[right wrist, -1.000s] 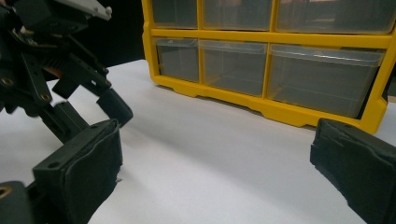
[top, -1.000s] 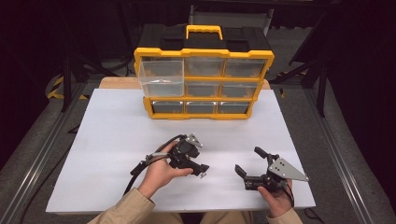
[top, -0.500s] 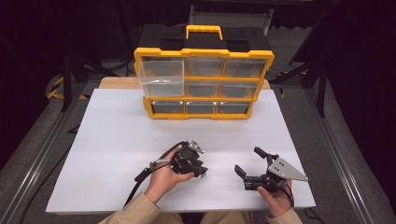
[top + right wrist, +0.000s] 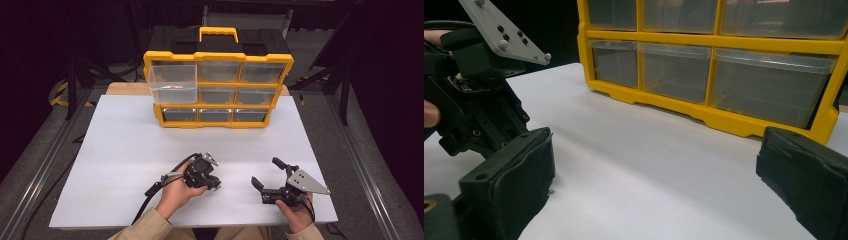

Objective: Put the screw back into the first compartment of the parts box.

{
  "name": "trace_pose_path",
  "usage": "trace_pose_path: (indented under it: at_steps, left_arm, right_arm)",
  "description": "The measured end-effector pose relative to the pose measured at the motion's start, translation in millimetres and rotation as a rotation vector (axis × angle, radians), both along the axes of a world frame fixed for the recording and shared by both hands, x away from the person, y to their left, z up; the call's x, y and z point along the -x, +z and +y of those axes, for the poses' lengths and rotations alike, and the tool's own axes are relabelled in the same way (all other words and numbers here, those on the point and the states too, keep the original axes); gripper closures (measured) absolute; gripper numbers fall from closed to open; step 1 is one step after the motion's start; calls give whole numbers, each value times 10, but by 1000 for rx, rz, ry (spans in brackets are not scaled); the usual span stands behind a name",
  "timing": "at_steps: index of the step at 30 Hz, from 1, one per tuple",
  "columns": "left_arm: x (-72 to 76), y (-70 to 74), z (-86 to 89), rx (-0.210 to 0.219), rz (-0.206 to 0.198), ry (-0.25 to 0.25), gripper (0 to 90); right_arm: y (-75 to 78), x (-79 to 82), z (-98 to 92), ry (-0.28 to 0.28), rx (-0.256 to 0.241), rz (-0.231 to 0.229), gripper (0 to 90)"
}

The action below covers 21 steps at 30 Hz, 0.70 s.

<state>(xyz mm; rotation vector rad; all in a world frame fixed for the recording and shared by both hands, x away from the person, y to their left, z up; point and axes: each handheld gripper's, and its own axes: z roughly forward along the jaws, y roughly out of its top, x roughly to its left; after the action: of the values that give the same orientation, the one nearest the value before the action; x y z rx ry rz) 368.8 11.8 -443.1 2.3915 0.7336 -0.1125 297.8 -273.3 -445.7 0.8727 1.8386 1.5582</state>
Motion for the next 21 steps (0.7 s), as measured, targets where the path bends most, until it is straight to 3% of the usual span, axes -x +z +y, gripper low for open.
trace_pose_path:
  at_steps: [3, 8, 11, 16, 21]
  left_arm:
    - [11, -14, -17, -3, 3, -6, 808]
    - [25, -17, -26, -33, -27, 2, 869]
    - [30, -6, -46, -58, -44, -19, 869]
    - [-13, 1, -65, -65, 1, -8, 870]
    - [-25, 7, -62, -66, 11, -11, 878]
  right_arm:
    - [-2, 1, 1, 1, 0, 1, 27]
    - [-3, 0, 1, 0, 1, 1, 27]
    - [-2, -2, -4, 0, 2, -2, 27]
    - [-3, -3, -6, -3, 4, 0, 27]
    - [-1, -1, 1, 0, 2, 0, 27]
